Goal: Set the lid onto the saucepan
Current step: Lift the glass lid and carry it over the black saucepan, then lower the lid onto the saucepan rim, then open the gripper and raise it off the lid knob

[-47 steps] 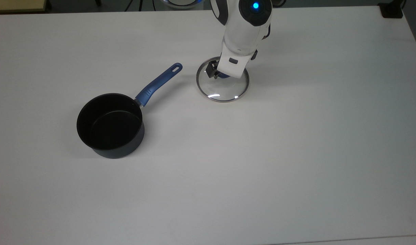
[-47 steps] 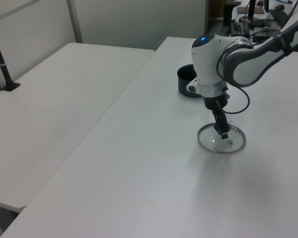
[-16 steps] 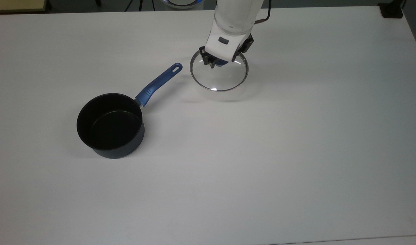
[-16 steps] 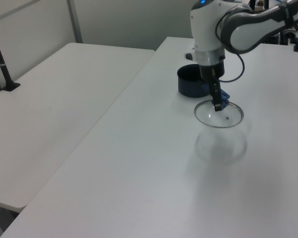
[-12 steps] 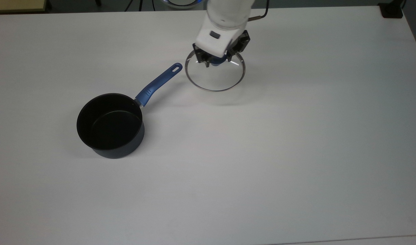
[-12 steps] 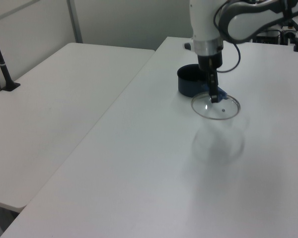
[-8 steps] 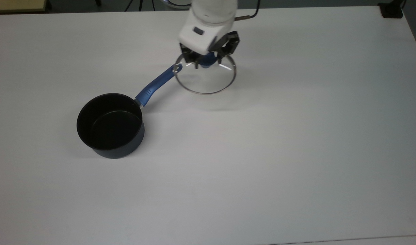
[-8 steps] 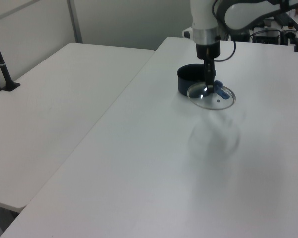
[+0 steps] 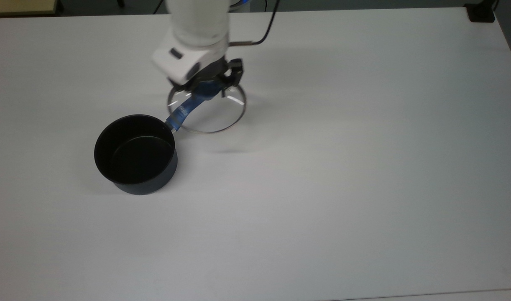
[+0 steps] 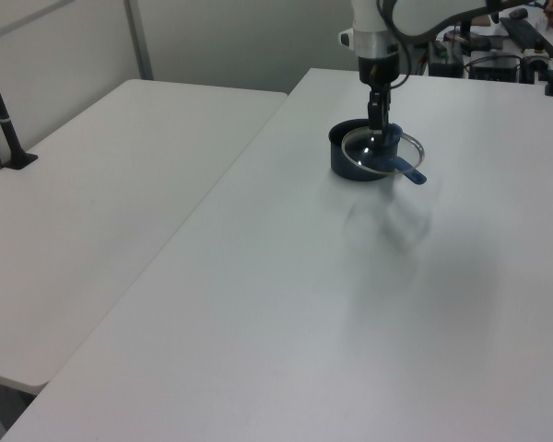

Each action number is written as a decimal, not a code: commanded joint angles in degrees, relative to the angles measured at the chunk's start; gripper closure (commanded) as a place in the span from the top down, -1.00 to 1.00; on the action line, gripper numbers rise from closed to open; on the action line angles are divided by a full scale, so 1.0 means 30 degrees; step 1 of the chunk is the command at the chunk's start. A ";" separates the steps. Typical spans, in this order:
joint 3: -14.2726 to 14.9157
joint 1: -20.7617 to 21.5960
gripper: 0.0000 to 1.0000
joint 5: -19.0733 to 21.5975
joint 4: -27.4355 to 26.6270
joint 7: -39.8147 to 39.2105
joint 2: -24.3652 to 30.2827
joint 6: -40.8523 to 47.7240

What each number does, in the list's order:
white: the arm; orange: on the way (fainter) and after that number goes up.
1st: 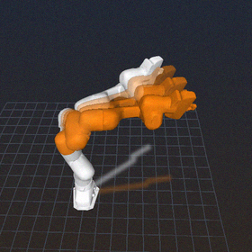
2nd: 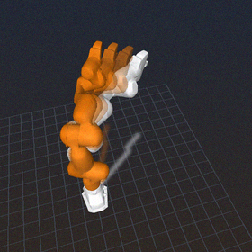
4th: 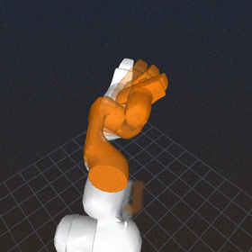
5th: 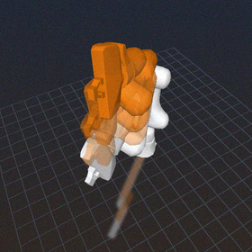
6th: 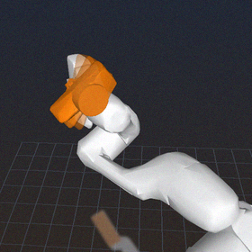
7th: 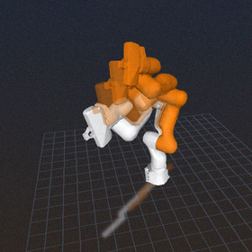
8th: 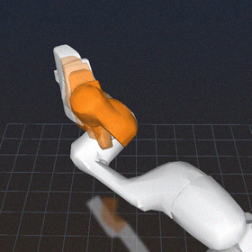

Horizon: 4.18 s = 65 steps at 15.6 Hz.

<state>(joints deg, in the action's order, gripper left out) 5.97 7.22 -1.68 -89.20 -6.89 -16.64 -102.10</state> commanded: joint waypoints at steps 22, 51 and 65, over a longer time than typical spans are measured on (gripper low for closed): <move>0.1349 -0.2671 0.07 0.0473 0.1698 -0.1015 -0.2335 -0.4315; 0.1643 -0.2641 0.76 0.0971 0.1610 -0.0869 -0.3830 -0.6191; 0.1936 -0.0973 1.00 0.0269 -0.0849 -0.0752 0.2814 0.0335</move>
<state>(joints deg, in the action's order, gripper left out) 10.73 0.96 -0.24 -85.57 -8.61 -16.06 -105.05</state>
